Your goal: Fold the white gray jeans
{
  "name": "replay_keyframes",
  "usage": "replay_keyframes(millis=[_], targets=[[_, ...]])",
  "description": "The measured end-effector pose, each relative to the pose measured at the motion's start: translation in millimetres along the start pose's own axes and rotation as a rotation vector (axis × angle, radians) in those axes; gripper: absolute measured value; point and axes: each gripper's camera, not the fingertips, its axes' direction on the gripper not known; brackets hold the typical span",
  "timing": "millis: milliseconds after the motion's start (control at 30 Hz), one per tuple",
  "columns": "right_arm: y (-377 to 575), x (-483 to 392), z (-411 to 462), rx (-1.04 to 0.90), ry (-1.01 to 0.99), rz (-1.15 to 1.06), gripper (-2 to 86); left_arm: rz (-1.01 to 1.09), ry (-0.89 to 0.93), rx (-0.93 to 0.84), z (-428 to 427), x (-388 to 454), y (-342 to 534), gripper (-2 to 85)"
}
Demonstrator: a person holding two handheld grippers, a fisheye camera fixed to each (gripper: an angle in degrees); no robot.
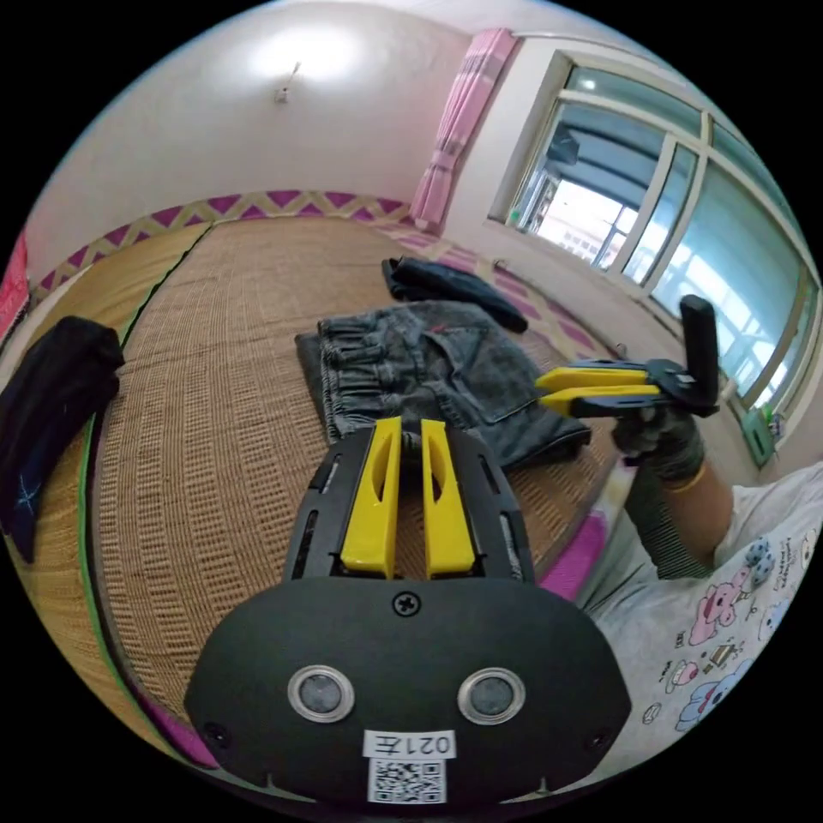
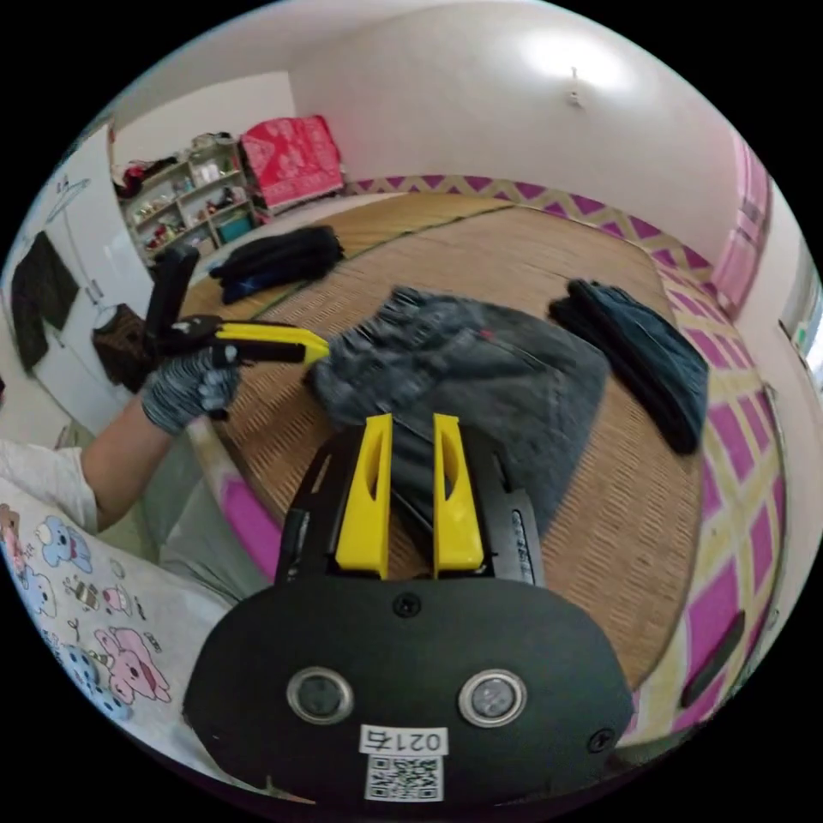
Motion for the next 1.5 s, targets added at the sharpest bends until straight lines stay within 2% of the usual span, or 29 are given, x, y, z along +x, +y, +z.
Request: replay_keyframes(millis=[100,200,333,367,433,500,600,767,900,1100,1267,1367,1500], targets=[[32.3,24.8,31.8,-0.19,0.095,0.008,1.9,-0.069,0.042,-0.035,9.0,-22.3,5.9,-0.1],[44.3,52.7,21.2,-0.099,0.013,0.061,4.3,-0.131,0.073,-0.03,3.8,-39.2,6.2,-0.7],[40.6,126.7,-2.9,0.084,-0.121,0.292,8.5,-0.218,0.086,0.191,-27.8,-69.8,-2.5,0.0],[37.6,157.1,1.6,0.097,-0.173,0.361,10.1,-0.268,0.112,0.164,-23.2,-85.6,-10.5,0.5],[32.8,200.9,19.6,0.063,-0.253,0.447,12.1,-0.325,0.197,0.067,-2.0,-112.0,-24.7,9.6],[29.7,248.8,52.9,-0.002,-0.411,0.518,13.4,-0.35,0.261,-0.031,20.9,-131.8,-34.0,12.8],[29.5,279.5,80.0,-0.017,-0.566,0.549,12.5,-0.338,0.356,-0.07,32.6,-149.0,-42.0,12.8],[20.5,299.1,114.8,-0.048,-0.723,0.564,8.0,-0.374,0.459,-0.146,41.9,-162.4,-55.8,7.1],[15.0,312.8,106.8,-0.037,-0.807,0.522,5.4,-0.329,0.48,-0.099,15.5,-154.4,-75.5,5.1],[-26.5,355.8,33.9,0.089,-0.698,0.429,5.2,-0.145,0.469,-0.053,-6.2,-118.7,-174.0,4.9],[-71.2,423.3,-6.0,0.175,-0.539,0.464,5.7,-0.057,0.445,-0.033,33.7,-93.0,-299.0,5.0],[-94.6,459.3,1.5,0.138,-0.367,0.55,7.6,-0.087,0.378,-0.022,70.3,-91.4,-338.5,5.4],[-100.7,468.4,43.8,-0.065,0.001,0.578,10.2,-0.2,0.264,-0.072,101.1,-109.4,-328.2,2.8]])
